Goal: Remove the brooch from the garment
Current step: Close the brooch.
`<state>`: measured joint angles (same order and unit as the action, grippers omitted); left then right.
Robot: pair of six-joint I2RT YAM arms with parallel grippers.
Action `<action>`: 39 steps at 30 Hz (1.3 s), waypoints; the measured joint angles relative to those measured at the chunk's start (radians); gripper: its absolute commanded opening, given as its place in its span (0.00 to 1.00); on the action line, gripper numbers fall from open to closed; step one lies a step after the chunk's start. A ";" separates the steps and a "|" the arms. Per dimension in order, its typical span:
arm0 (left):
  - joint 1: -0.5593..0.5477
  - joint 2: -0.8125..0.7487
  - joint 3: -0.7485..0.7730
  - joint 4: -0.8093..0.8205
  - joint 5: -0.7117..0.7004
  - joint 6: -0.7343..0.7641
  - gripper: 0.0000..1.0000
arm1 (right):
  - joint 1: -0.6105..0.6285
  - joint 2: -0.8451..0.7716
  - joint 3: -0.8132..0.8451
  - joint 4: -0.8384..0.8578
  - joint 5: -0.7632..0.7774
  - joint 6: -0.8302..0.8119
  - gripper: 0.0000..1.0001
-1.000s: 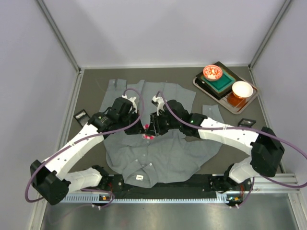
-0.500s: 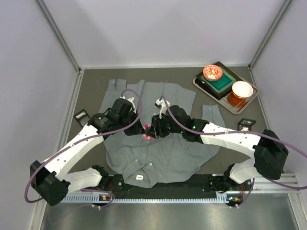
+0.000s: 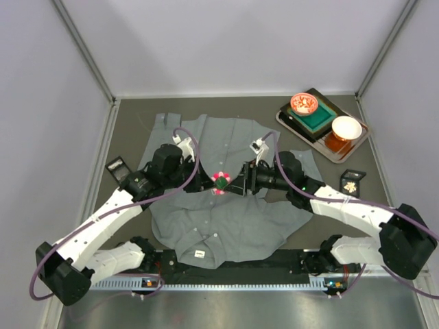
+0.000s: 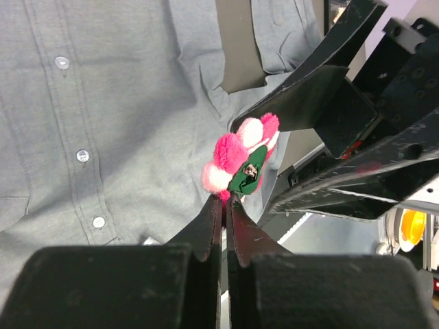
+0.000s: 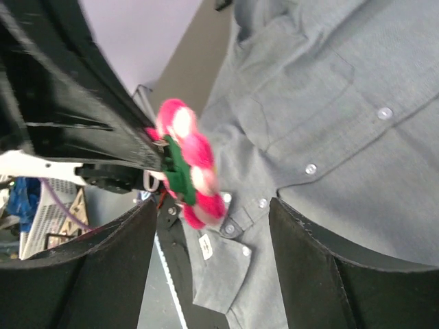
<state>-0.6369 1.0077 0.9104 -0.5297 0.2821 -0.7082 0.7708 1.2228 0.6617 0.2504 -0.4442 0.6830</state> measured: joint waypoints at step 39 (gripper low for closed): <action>0.013 -0.002 -0.068 0.093 0.122 -0.071 0.00 | -0.034 0.024 -0.004 0.120 -0.159 0.028 0.00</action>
<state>-0.6243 1.0061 0.8421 -0.4366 0.4042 -0.7795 0.7364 1.2469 0.6575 0.3706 -0.6037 0.7109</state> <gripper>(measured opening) 0.028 0.055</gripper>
